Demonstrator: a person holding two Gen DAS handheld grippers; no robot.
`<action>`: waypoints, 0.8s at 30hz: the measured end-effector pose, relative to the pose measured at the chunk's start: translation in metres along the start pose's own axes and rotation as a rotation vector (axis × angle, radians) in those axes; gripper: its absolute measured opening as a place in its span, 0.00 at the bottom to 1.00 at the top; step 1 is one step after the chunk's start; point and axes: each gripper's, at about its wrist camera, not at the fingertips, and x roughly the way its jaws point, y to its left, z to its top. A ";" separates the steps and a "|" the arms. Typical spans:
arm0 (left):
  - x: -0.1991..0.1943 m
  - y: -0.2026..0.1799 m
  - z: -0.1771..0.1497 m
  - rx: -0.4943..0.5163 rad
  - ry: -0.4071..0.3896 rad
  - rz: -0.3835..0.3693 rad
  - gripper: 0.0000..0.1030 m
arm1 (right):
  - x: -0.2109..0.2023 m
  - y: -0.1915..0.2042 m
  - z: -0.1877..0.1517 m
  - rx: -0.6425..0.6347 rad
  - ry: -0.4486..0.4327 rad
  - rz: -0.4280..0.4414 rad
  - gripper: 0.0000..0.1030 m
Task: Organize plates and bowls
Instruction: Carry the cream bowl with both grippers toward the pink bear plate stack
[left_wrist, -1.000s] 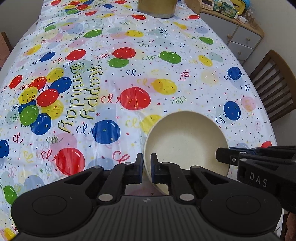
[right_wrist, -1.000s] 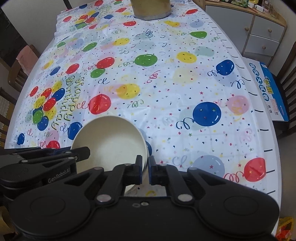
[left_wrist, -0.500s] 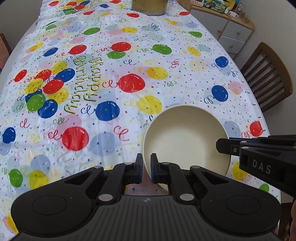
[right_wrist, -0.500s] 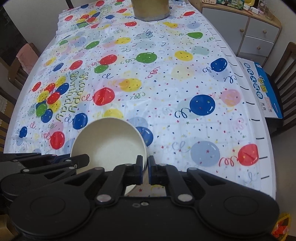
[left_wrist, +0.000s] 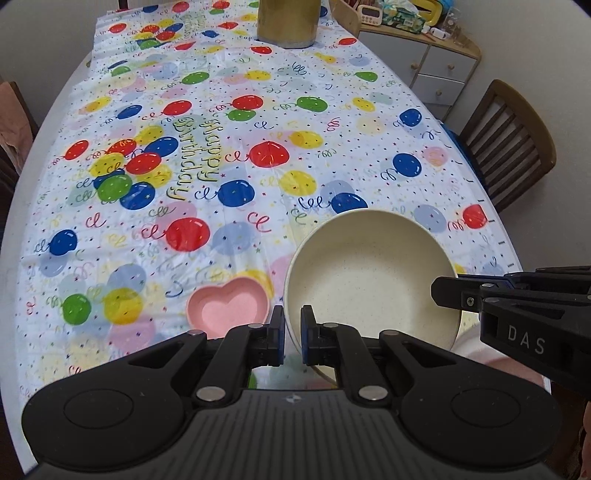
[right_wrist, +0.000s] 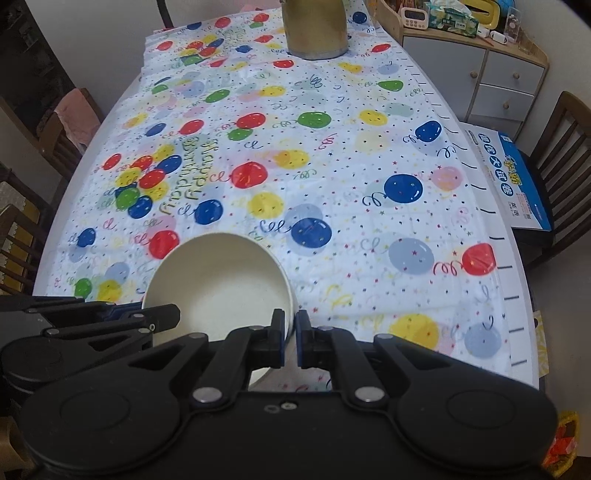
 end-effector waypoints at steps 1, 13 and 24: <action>-0.004 0.000 -0.004 0.004 -0.002 0.000 0.07 | -0.005 0.003 -0.005 0.002 -0.006 0.001 0.04; -0.051 0.012 -0.052 0.044 -0.018 -0.009 0.08 | -0.049 0.033 -0.055 0.016 -0.044 0.005 0.05; -0.076 0.028 -0.087 0.056 -0.012 -0.019 0.08 | -0.069 0.058 -0.089 0.030 -0.043 0.015 0.05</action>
